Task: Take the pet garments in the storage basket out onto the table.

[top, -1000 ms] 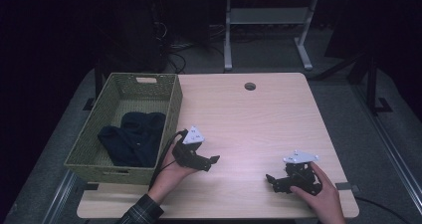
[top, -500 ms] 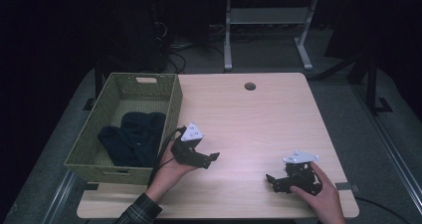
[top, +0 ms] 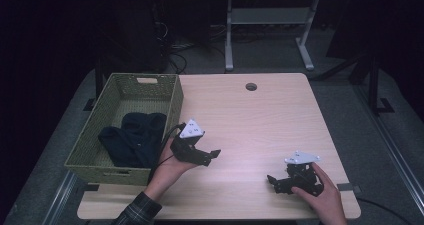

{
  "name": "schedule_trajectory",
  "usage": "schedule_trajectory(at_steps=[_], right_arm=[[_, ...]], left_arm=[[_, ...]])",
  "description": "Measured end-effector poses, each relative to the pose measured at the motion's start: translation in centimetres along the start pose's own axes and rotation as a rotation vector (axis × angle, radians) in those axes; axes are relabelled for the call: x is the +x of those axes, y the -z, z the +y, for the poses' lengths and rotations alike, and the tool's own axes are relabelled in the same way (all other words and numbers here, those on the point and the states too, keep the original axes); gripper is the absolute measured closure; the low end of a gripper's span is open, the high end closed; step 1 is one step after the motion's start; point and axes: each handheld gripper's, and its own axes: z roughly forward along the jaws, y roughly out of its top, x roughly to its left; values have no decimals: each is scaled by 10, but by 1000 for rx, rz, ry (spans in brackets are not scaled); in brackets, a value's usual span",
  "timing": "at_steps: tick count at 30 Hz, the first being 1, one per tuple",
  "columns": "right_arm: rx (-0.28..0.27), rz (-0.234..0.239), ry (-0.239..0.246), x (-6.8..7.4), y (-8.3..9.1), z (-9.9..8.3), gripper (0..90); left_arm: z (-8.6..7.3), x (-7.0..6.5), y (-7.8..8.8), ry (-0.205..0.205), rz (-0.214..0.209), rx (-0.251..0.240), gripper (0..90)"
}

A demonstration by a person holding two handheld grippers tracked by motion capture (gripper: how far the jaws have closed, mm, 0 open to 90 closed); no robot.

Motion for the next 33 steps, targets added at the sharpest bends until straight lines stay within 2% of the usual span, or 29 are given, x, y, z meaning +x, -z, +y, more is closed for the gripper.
schedule_trajectory(at_steps=[10,16,30,33], right_arm=[[0,-1,3,0,0,0,0],[0,-1,3,0,0,0,0],[-1,-1,4,0,0,0,0],[-2,-2,6,-1,0,0,0]], left_arm=[[13,4,8,-19,-1,-9,142],[18,7,12,-11,2,-17,142],[34,15,23,-29,11,-15,142],[37,17,25,-20,14,-20,142]])
